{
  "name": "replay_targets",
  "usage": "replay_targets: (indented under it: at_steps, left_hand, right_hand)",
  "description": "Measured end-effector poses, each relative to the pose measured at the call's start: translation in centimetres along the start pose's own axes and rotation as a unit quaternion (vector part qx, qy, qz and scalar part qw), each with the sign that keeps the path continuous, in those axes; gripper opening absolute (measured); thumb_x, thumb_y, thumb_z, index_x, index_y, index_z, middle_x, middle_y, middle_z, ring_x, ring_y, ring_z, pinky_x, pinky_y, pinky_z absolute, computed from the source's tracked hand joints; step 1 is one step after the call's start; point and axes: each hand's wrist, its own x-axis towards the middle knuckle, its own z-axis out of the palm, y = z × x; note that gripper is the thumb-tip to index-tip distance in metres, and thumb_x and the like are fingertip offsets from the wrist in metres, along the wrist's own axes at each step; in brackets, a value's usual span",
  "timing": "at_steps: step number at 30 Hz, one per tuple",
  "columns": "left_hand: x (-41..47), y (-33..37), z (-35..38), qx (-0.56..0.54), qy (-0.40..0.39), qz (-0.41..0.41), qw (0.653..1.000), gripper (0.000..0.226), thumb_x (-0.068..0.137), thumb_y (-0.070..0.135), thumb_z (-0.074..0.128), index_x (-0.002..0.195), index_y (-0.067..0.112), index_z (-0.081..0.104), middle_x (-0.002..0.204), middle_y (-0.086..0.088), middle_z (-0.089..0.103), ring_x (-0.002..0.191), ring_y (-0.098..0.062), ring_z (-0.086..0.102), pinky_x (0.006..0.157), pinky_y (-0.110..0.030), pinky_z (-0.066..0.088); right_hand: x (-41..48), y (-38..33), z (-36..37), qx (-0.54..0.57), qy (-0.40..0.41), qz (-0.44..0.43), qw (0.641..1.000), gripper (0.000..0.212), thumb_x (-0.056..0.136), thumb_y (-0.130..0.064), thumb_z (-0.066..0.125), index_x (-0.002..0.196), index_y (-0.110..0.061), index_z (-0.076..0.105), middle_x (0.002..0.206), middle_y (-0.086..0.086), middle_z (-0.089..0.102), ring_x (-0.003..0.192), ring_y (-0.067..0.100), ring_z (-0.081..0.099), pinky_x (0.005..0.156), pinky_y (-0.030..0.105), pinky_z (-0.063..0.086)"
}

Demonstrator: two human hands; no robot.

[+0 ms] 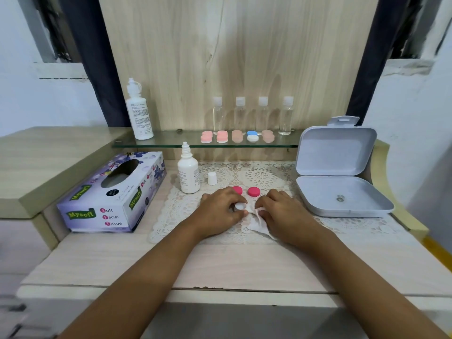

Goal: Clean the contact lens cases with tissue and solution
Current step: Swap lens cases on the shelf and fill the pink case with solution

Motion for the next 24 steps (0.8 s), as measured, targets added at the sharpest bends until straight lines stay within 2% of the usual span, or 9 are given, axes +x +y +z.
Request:
replay_targets:
  at_steps: [2,5,8,10,13,16,20,22,24]
  left_hand:
    - [0.0,0.0,0.1,-0.001,-0.002,0.001,1.000,0.030,0.088,0.036,0.060,0.115,0.023,0.063,0.114,0.005,0.055,0.111,-0.014,0.049,0.097,-0.045,0.036]
    - [0.0,0.0,0.1,-0.004,-0.005,0.003,1.000,0.031,0.088,0.036,0.059,0.116,0.023,0.062,0.115,0.004,0.055,0.110,-0.015,0.049,0.097,-0.046,0.037]
    - [-0.1,0.1,0.1,-0.016,-0.002,-0.001,1.000,0.031,0.089,0.036,0.058,0.117,0.022,0.062,0.113,0.004,0.056,0.108,-0.015,0.050,0.097,-0.045,0.037]
    - [-0.1,0.4,-0.1,-0.059,0.010,-0.002,0.998,0.028,0.090,0.033,0.058,0.115,0.021,0.064,0.108,0.002,0.058,0.102,-0.015,0.054,0.095,-0.040,0.040]
    - [-0.4,1.2,-0.6,-0.141,0.017,-0.004,0.990,0.024,0.093,0.030,0.054,0.105,0.016,0.069,0.097,-0.005,0.062,0.091,-0.016,0.057,0.085,-0.032,0.044]
    - [-0.5,1.4,-0.9,-0.193,0.025,-0.024,0.981,0.028,0.095,0.031,0.049,0.093,0.011,0.069,0.088,-0.011,0.066,0.080,-0.019,0.059,0.077,-0.034,0.046]
    - [-0.4,1.6,-0.9,-0.261,0.033,-0.052,0.963,0.029,0.095,0.029,0.049,0.102,0.010,0.069,0.093,-0.007,0.071,0.074,-0.005,0.064,0.076,-0.026,0.051]
    - [-0.3,1.4,-0.8,-0.273,0.033,-0.055,0.960,0.026,0.095,0.029,0.049,0.102,0.012,0.069,0.095,-0.008,0.071,0.078,-0.011,0.065,0.078,-0.030,0.053]
    - [-0.4,1.4,-0.8,-0.304,0.030,-0.046,0.951,0.018,0.094,0.028,0.052,0.099,0.022,0.068,0.095,-0.003,0.071,0.084,-0.013,0.067,0.081,-0.033,0.055]
  right_hand:
    - [0.1,0.0,-0.1,0.042,-0.017,0.024,0.999,0.029,0.093,-0.032,0.045,0.118,-0.021,0.054,0.116,0.002,0.047,0.114,0.020,0.041,0.089,0.031,0.031]
    - [0.3,0.3,-0.1,0.086,-0.050,0.044,0.994,0.026,0.095,-0.025,0.044,0.119,-0.024,0.052,0.121,-0.001,0.043,0.120,0.016,0.036,0.094,0.031,0.025]
    - [0.2,0.6,0.0,0.139,-0.034,0.050,0.988,0.021,0.094,-0.021,0.044,0.113,-0.023,0.053,0.118,-0.002,0.045,0.117,0.014,0.040,0.098,0.033,0.030]
    - [0.0,0.5,-0.3,0.241,0.004,0.059,0.969,0.015,0.094,-0.018,0.044,0.102,-0.027,0.054,0.110,-0.002,0.050,0.106,0.012,0.048,0.088,0.027,0.037]
    - [-0.1,0.4,-0.7,0.364,0.063,0.076,0.926,0.025,0.095,-0.016,0.045,0.087,-0.040,0.049,0.099,-0.006,0.059,0.087,0.007,0.055,0.069,0.017,0.041]
    - [0.2,0.4,-0.7,0.382,0.092,0.071,0.917,0.022,0.092,-0.015,0.051,0.095,-0.037,0.052,0.099,-0.008,0.061,0.089,0.010,0.057,0.070,0.012,0.042]
    - [0.1,0.4,-0.6,0.360,0.091,0.057,0.927,0.023,0.087,-0.017,0.061,0.107,-0.027,0.057,0.105,-0.008,0.061,0.092,0.011,0.056,0.074,0.015,0.043]
    - [0.1,0.3,-0.5,0.348,0.102,0.064,0.930,0.020,0.086,-0.018,0.063,0.104,-0.026,0.058,0.100,-0.010,0.061,0.089,0.009,0.055,0.070,0.011,0.040]
    - [0.1,0.2,-0.6,0.341,0.131,0.079,0.928,0.016,0.086,-0.019,0.063,0.102,-0.021,0.062,0.095,-0.010,0.061,0.086,0.009,0.055,0.065,0.005,0.038]
